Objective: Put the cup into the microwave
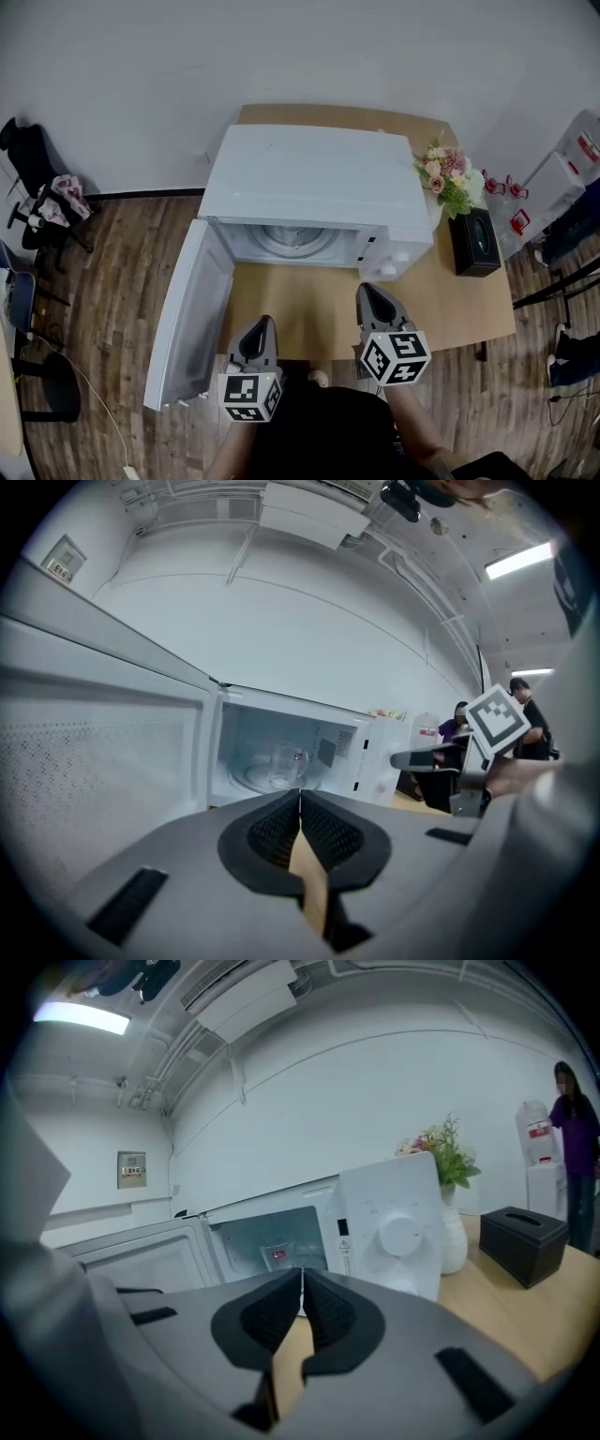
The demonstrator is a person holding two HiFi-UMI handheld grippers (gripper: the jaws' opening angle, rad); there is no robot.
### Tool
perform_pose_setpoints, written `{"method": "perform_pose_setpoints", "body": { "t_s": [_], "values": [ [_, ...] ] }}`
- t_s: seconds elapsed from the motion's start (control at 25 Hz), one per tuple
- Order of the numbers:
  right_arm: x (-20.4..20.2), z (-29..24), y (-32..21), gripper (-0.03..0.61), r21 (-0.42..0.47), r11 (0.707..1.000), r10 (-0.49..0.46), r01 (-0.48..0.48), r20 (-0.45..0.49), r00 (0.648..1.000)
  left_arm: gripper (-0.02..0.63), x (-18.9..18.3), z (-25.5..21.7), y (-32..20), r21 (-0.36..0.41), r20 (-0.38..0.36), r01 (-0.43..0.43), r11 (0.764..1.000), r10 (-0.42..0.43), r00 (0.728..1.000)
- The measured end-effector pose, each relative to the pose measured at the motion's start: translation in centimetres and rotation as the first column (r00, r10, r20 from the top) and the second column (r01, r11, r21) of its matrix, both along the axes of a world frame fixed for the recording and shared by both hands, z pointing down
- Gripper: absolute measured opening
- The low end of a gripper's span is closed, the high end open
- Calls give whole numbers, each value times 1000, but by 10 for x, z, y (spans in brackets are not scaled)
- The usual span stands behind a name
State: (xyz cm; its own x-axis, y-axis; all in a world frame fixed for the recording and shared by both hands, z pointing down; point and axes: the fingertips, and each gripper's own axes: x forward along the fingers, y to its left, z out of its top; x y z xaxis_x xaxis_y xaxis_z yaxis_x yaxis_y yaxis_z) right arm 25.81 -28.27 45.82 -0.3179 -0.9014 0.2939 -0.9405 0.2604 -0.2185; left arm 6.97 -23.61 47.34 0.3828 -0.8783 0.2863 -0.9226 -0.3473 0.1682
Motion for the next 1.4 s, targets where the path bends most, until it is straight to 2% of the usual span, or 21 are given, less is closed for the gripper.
{"method": "perform_pose_setpoints", "body": {
  "t_s": [0.24,0.52,0.68,1.4],
  "values": [
    [28,-1,21,-8,25,999,37,-37,-1,999,6,5,-3,-1,13,-12,-31,999,31,999],
    [51,-14,41,-8,94,994,60,-58,-17,998,5,20,-10,6,10,-64,-125,992,125,990],
    [60,-7,49,-8,82,994,79,-77,-17,997,5,26,-8,10,2,-64,-152,988,152,986],
    [53,2,58,-8,59,996,65,-64,-14,998,5,30,0,11,-19,-73,-173,985,171,983]
  ]
}}
